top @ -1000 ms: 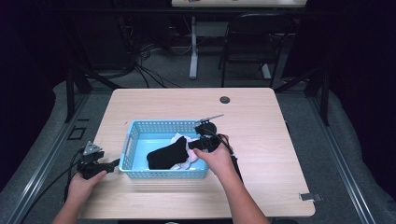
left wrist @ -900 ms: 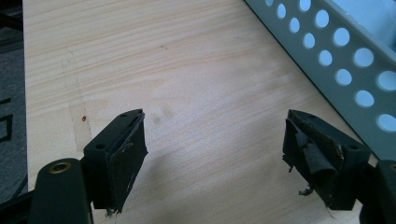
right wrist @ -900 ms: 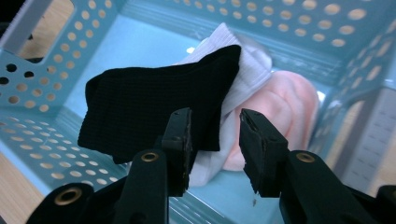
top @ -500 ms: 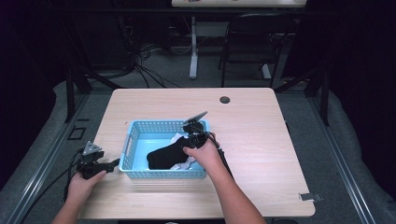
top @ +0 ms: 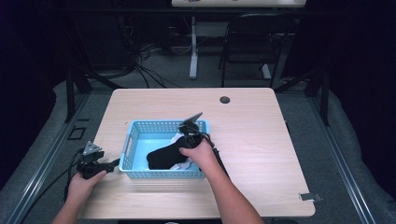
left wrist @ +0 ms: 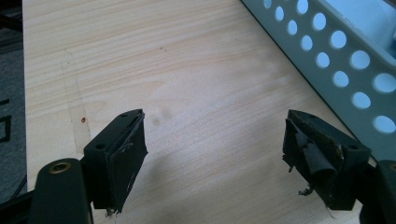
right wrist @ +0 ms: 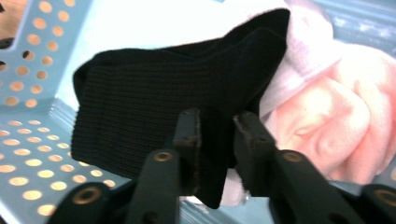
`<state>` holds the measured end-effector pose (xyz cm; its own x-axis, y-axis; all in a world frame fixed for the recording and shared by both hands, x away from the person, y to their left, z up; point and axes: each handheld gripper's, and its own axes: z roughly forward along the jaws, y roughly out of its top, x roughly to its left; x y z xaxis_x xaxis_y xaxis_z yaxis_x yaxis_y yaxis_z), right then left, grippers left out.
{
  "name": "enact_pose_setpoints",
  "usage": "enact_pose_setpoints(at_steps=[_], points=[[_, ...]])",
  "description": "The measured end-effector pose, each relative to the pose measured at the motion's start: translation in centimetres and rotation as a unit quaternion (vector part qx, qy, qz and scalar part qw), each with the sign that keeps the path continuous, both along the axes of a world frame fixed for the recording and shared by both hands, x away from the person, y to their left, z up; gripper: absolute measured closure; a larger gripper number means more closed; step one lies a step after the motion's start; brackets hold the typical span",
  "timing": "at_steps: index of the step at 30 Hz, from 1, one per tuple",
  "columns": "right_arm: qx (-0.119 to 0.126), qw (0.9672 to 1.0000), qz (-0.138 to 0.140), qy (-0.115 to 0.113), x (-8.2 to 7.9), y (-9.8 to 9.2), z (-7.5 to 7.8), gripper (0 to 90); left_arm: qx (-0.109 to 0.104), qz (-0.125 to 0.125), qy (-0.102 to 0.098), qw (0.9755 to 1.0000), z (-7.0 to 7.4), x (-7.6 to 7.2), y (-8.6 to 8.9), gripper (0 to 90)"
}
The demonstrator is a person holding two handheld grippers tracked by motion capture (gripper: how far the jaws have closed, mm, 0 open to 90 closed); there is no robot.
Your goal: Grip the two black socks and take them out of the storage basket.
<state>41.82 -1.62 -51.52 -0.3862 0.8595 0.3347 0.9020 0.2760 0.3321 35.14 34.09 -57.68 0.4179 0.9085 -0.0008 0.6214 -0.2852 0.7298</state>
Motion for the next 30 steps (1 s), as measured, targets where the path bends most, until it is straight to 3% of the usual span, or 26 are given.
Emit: enact_pose_setpoints(at_steps=[4, 9, 12, 14, 21, 30], points=[[-0.007, 0.9999, 0.009, -0.009, -0.3, 0.1, 0.6, 84.8, 0.001, -0.001, 0.000, 1.0000, 0.0, 0.0, 0.0, 21.4], [0.009, 0.9997, 0.016, -0.015, -0.6, -0.3, 1.4, 86.8, 0.000, 0.000, 0.000, 1.0000, 0.0, 0.0, 0.0, 21.4], [0.052, 0.9983, 0.016, -0.020, -0.9, -0.6, 2.1, 87.0, 0.000, 0.000, 0.000, 1.0000, 0.0, 0.0, 0.0, 21.3], [0.091, 0.9956, 0.014, -0.016, -1.0, -0.8, 2.6, 87.1, 0.001, 0.000, 0.000, 1.0000, 0.0, 0.0, 0.0, 21.4], [0.109, 0.9926, 0.034, -0.043, -1.6, -0.9, 4.8, 87.2, 0.000, 0.000, -0.001, 1.0000, 0.0, 0.0, 0.0, 21.3], [0.138, 0.9880, 0.046, -0.051, -1.9, -1.8, 7.6, 87.2, 0.002, 0.000, 0.000, 1.0000, 0.1, 0.0, 0.0, 21.4]])
